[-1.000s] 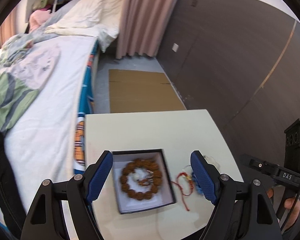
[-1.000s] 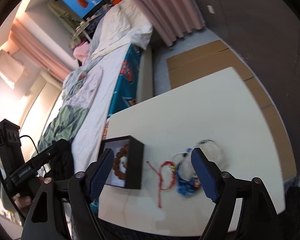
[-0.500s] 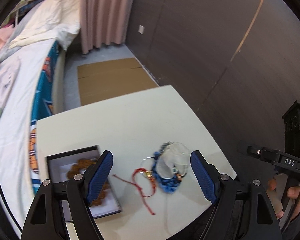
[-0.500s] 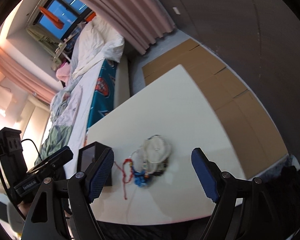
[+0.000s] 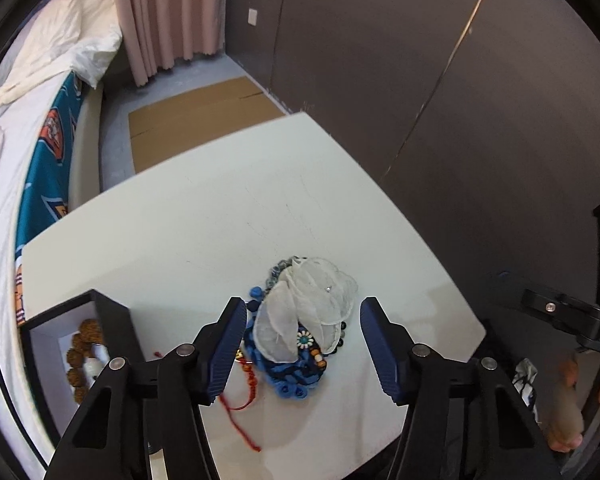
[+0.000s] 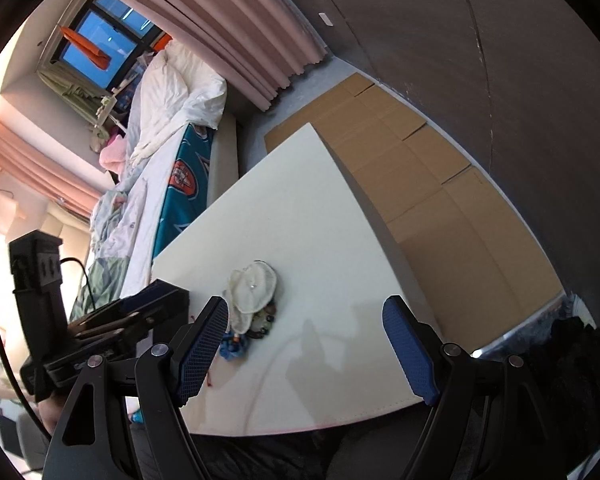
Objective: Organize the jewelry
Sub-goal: 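Reach the left gripper to the white mesh pouch and grasp it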
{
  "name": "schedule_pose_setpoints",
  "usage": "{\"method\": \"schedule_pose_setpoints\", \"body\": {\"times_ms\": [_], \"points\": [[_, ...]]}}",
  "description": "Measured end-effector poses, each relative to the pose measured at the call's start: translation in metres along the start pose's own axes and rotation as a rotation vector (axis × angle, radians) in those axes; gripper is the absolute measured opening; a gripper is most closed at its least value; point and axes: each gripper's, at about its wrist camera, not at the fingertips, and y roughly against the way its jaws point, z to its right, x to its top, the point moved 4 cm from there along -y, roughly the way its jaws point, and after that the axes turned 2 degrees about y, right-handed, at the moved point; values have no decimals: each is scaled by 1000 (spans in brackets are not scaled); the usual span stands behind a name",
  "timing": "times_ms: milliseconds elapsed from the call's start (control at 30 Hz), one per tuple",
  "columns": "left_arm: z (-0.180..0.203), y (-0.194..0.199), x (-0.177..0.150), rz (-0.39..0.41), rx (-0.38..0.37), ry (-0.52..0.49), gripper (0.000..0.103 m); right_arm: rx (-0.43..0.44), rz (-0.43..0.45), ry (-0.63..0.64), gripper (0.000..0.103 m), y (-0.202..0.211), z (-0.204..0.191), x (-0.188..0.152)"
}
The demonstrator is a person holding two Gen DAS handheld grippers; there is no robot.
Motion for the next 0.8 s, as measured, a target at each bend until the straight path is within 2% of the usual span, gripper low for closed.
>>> {"method": "schedule_pose_setpoints", "body": {"times_ms": [67, 200, 267, 300, 333, 400, 533, 800], "points": [[3, -12, -2, -18, 23, -10, 60, -2, -6, -10, 80, -1, 6, -3], [7, -32, -7, -52, 71, -35, 52, -1, -18, -23, 80, -3, 12, -6], [6, -39, -9, -68, 78, -34, 36, 0, -24, -26, 80, -3, 15, -7], [4, -42, -9, -78, 87, -30, 19, 0, -26, -26, 80, -3, 15, -7], [2, -43, -10, -82, 93, -21, 10, 1, -25, -25, 80, -3, 15, -7], [-5, -39, -9, -63, 93, 9, 1, 1, -24, -25, 80, -2, 15, -7], [-10, -23, -6, -12, 98, 9, 0, 3, -22, -22, 80, -2, 13, -7], [-24, 31, 2, 101, 59, 32, 0, 35, -46, 0, 80, -17, -9, -5]]}}
